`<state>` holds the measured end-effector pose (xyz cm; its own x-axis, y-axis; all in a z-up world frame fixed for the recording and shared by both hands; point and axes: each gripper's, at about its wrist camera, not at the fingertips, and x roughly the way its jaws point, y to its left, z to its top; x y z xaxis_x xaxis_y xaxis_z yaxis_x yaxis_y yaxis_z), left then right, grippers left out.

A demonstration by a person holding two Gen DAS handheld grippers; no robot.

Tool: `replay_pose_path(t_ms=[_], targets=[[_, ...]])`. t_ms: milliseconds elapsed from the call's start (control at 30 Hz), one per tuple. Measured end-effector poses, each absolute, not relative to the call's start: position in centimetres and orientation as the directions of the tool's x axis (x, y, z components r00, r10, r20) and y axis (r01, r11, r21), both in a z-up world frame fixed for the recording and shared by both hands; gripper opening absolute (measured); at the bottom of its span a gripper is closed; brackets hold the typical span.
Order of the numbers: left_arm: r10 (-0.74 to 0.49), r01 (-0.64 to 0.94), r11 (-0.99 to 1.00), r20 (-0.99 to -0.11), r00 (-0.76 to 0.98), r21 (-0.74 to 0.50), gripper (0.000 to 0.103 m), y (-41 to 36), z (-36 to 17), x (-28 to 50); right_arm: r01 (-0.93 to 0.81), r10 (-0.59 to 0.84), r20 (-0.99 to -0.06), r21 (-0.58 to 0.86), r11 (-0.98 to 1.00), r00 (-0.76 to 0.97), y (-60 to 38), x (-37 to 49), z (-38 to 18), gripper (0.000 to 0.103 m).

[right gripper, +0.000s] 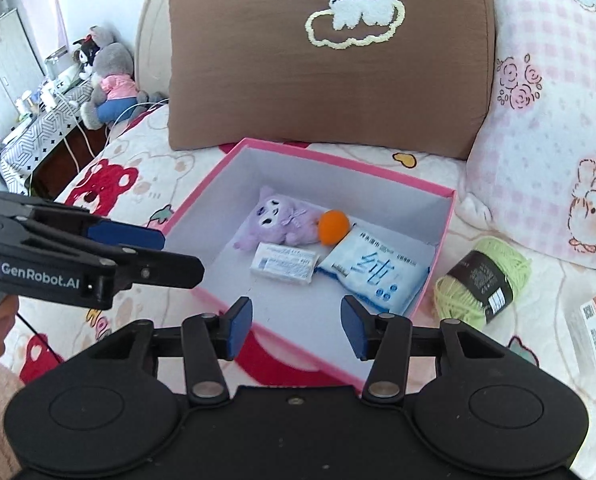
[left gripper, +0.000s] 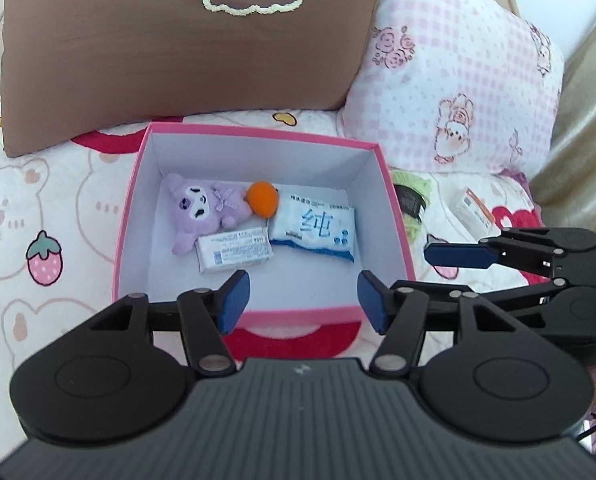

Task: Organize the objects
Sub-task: 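Withdraw the left tool up from the pink box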

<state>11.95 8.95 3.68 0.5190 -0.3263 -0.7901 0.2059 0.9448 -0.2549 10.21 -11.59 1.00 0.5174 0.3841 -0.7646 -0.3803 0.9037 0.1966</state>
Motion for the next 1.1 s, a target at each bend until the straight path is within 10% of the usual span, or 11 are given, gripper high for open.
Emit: replay_pose_path(t_ms=[1100], targets=[[-0.325, 0.284, 0.937, -0.812, 0.485, -0.205, 0.095, 4.8, 5.8, 3.4, -0.479, 0.364, -0.769, 0.086, 0.874, 0.526, -14.0, -0.9, 3.6, 0.091]])
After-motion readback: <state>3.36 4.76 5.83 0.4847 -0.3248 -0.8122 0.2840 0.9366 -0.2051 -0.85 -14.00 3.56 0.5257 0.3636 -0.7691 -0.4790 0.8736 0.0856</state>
